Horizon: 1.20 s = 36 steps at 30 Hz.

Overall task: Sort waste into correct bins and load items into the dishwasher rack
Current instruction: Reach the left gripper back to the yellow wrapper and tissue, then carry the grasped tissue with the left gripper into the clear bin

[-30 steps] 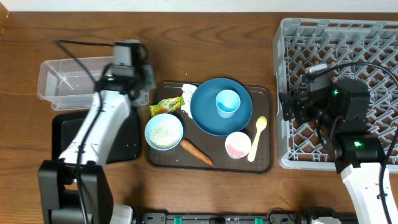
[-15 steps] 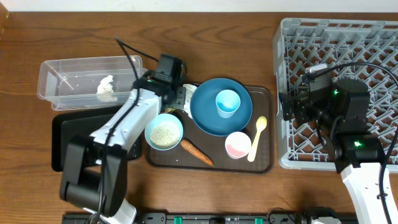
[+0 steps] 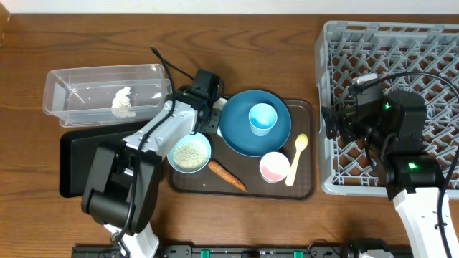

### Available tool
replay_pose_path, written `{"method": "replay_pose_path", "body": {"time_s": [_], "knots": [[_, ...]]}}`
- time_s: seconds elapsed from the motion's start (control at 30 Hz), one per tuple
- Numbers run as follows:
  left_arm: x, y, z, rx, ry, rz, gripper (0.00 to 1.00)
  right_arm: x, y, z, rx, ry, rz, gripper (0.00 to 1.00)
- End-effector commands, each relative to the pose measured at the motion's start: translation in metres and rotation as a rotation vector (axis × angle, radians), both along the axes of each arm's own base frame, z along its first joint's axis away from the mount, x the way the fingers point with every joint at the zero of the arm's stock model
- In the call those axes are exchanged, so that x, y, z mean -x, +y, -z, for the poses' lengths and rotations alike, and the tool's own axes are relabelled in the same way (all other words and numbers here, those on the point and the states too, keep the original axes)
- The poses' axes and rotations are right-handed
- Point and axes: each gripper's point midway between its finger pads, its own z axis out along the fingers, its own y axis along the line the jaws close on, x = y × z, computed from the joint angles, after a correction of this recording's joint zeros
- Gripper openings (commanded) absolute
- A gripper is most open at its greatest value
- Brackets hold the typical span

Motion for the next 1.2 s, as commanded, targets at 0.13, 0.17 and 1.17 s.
{"method": "replay_pose_path", "body": {"time_s": [0.13, 0.17, 1.17], "knots": [[-0.01, -0.003, 0.005, 0.003, -0.027, 0.007, 0.27, -0.003, 0.003, -0.01, -0.006, -0.02, -0.009, 0.99], [-0.01, -0.004, 0.004, 0.003, -0.028, 0.006, 0.26, -0.003, 0.003, -0.01, -0.006, -0.02, -0.009, 0.99], [-0.065, 0.084, -0.17, 0.001, -0.558, -0.248, 0.06, -0.003, 0.003, -0.01, -0.006, -0.019, -0.009, 0.99]]}}
